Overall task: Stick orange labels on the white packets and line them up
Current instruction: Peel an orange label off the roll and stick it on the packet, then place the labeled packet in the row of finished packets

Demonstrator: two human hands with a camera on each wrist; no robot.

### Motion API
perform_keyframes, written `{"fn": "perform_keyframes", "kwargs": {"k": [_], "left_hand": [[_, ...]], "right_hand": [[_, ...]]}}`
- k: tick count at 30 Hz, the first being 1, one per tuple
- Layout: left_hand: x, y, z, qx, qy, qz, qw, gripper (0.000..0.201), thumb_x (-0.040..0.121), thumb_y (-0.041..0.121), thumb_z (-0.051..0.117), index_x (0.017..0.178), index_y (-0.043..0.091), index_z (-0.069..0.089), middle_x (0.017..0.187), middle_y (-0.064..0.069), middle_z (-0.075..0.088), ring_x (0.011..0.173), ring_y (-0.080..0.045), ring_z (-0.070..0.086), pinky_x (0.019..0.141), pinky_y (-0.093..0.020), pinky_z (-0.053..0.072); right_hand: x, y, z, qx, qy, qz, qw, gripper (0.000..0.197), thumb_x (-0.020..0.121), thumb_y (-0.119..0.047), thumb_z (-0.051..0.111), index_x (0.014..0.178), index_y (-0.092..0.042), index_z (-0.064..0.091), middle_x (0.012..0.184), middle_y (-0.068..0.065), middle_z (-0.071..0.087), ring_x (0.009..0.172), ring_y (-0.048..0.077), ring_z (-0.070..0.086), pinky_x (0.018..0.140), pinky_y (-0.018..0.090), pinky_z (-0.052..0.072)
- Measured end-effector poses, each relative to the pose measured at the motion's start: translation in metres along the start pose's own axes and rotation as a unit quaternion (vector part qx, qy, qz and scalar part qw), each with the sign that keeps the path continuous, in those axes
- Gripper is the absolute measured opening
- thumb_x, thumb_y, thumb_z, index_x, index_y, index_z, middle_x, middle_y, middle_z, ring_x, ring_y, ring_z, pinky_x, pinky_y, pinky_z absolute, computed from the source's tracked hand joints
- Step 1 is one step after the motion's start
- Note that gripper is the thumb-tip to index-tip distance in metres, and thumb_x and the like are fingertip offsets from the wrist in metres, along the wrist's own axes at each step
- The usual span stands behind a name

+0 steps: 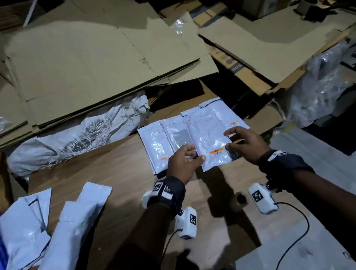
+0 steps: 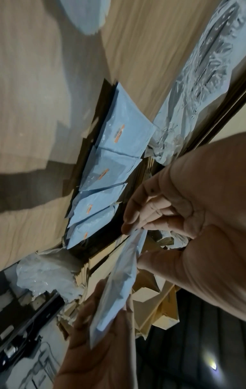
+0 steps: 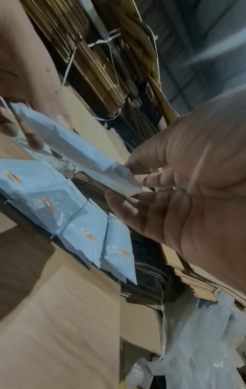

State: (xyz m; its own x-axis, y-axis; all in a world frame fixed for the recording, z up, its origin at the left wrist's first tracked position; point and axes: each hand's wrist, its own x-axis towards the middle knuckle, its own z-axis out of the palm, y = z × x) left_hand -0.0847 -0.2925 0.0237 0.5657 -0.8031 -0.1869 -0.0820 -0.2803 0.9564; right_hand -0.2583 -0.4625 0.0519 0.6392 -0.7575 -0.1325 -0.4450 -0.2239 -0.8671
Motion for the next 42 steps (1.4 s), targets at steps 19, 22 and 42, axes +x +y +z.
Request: {"fn": "perform_keyframes", "kwargs": {"k": [19, 22, 42], "left_hand": [[0.151, -0.033, 0.09, 0.22, 0.028, -0.125, 0.967, 0.064, 0.071, 0.048, 0.074, 0.124, 0.014, 0.062, 0.106, -0.007, 0.063, 0.087, -0.022, 0.066, 0.075, -0.031, 0.049], [0.159, -0.043, 0.086, 0.228, 0.007, -0.136, 0.964, 0.057, 0.069, 0.05, 0.073, 0.113, 0.016, 0.062, 0.107, -0.01, 0.066, 0.078, -0.013, 0.063, 0.069, -0.029, 0.042], [0.022, -0.053, -0.014, 0.052, 0.115, -0.061, 0.99, 0.039, 0.083, 0.033, 0.082, 0.117, 0.017, 0.071, 0.114, -0.004, 0.067, 0.083, -0.01, 0.068, 0.074, -0.026, 0.052]], "right_hand": [[0.187, 0.093, 0.001, -0.198, -0.138, -0.012, 0.97, 0.047, 0.09, -0.006, 0.068, 0.137, -0.012, 0.061, 0.132, 0.016, 0.055, 0.112, 0.034, 0.062, 0.094, 0.035, 0.049], [0.189, 0.101, 0.009, -0.223, -0.143, -0.009, 0.964, 0.044, 0.091, -0.005, 0.063, 0.134, -0.013, 0.063, 0.131, 0.018, 0.052, 0.117, 0.037, 0.057, 0.095, 0.036, 0.047], [0.07, -0.023, 0.041, -0.077, -0.121, -0.028, 0.989, 0.004, 0.086, -0.028, 0.072, 0.086, -0.026, 0.069, 0.1, 0.0, 0.069, 0.086, 0.023, 0.065, 0.08, 0.037, 0.054]]}}
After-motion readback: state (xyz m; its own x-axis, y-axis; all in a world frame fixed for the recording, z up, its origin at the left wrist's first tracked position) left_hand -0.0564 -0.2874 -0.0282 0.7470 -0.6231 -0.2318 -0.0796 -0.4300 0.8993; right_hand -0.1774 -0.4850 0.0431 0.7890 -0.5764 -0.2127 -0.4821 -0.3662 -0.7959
